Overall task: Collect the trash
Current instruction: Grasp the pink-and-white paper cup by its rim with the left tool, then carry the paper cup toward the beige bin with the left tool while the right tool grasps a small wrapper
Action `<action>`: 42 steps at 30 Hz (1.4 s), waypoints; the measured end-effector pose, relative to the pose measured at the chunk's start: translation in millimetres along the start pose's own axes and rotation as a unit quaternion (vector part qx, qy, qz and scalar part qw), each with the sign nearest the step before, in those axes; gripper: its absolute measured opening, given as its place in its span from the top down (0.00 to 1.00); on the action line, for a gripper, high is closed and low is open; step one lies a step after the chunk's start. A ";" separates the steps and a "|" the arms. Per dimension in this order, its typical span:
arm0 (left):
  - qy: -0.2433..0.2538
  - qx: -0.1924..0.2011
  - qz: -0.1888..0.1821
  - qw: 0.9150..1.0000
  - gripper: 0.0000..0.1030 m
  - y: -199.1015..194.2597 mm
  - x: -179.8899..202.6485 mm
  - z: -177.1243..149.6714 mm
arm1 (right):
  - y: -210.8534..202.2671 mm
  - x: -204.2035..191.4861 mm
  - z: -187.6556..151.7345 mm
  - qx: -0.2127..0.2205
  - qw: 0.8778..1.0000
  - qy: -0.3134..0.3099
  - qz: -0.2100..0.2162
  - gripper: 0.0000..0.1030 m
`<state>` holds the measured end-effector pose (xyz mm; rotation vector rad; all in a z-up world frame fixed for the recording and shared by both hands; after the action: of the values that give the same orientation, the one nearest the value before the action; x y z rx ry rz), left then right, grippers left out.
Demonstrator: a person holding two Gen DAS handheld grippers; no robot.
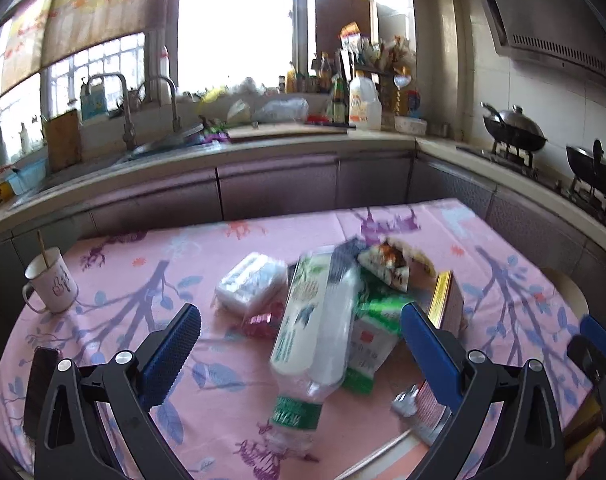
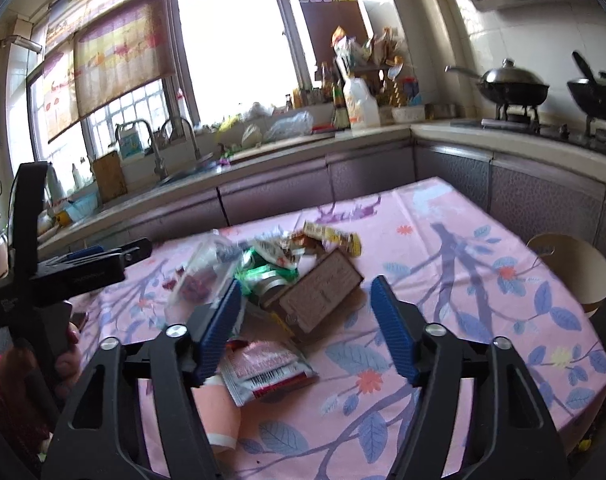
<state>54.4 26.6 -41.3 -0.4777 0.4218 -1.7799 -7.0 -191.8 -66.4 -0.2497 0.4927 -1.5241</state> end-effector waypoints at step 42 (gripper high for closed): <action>-0.102 -0.163 -0.376 0.906 0.97 -6.7 -29.3 -77.0 | 100.8 -3.3 -72.5 -0.287 0.946 0.002 0.148 0.60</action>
<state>15.3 59.4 -106.2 -1.1761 0.4185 -2.3715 49.8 -173.2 -175.4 -0.5952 0.9331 -1.0595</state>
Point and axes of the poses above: each gripper's, at about its wrist camera, not at the fingertips, and y roughly the way its jaws point, x to its right, z to its top, the point moved 4 cm from there along y, roughly the way its jaws point, and after that the axes turned 12 degrees about -z, right-handed, at the moved point
